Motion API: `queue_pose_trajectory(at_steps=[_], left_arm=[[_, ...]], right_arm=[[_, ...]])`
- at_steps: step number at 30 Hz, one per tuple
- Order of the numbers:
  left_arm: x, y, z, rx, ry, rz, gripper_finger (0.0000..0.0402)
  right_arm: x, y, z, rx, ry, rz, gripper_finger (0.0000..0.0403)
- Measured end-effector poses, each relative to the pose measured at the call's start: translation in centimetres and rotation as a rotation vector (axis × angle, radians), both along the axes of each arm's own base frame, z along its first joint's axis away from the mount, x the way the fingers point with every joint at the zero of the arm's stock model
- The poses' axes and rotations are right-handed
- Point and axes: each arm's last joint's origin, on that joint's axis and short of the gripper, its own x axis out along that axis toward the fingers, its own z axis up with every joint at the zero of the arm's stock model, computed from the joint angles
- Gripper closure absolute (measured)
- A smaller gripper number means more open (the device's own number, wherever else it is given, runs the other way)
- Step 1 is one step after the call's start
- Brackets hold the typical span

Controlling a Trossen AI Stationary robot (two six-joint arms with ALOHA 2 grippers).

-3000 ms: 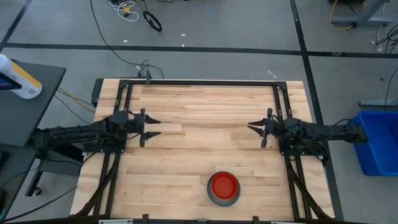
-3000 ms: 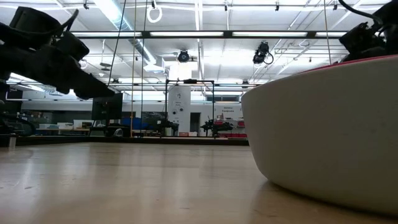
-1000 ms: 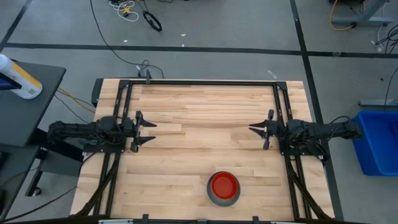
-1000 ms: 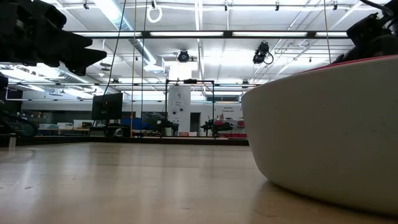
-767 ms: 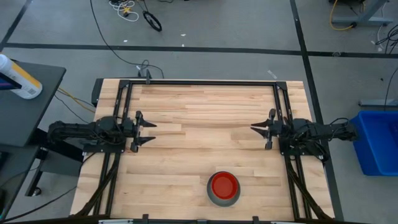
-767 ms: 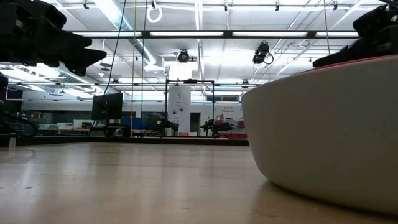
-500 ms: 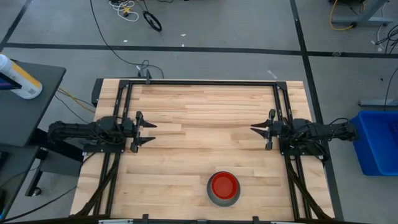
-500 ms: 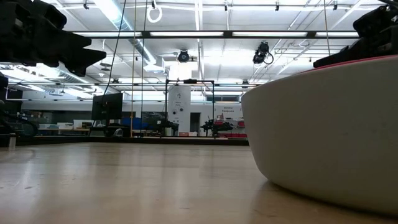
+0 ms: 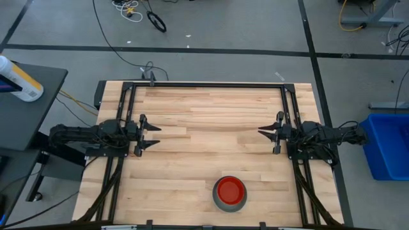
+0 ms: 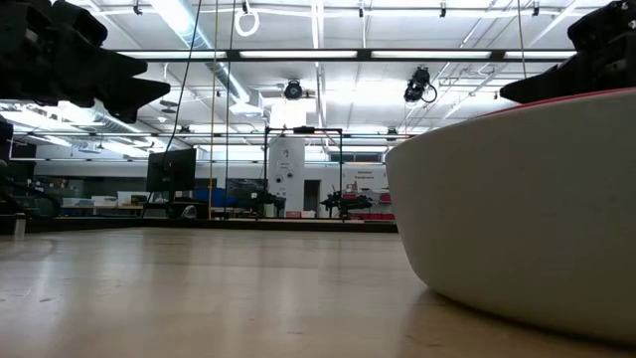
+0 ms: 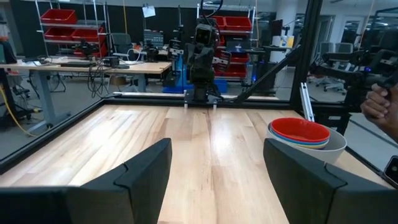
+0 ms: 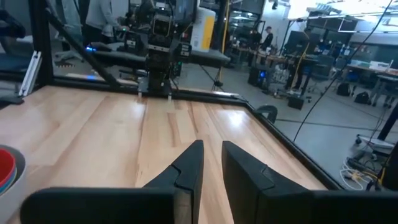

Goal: Nest bowls inside each other
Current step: Return to Home Position

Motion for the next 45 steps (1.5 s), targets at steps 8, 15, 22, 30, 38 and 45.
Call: queue_pose_trajectory(at_steps=[8, 15, 22, 30, 38, 45], left_arm=[[0.0, 0.0, 0.0, -0.019, 0.002, -0.001, 0.0141], [0.0, 0.0, 0.0, -0.020, 0.002, -0.001, 0.0141], [0.0, 0.0, 0.0, -0.023, 0.002, -0.001, 0.0141], [0.0, 0.0, 0.0, -0.027, 0.004, -0.009, 0.0141], [0.0, -0.1, -0.1, -0.040, 0.011, -0.043, 0.0141], [0.0, -0.1, -0.1, -0.039, 0.011, -0.046, 0.0141]], right_arm=[[0.1, 0.0, -0.8, 0.009, 0.092, -0.010, 0.0336], [0.6, 0.1, -1.2, 0.049, 0.116, 0.009, 0.0336], [0.9, 0.3, -1.3, -0.017, -0.014, 0.093, 0.0337], [1.2, 0.3, -1.7, -0.024, 0.039, 0.075, 0.0337], [1.8, 0.0, -2.8, 0.013, 0.151, 0.040, 0.0338], [1.5, -0.3, -2.1, 0.011, 0.083, 0.004, 0.0338]])
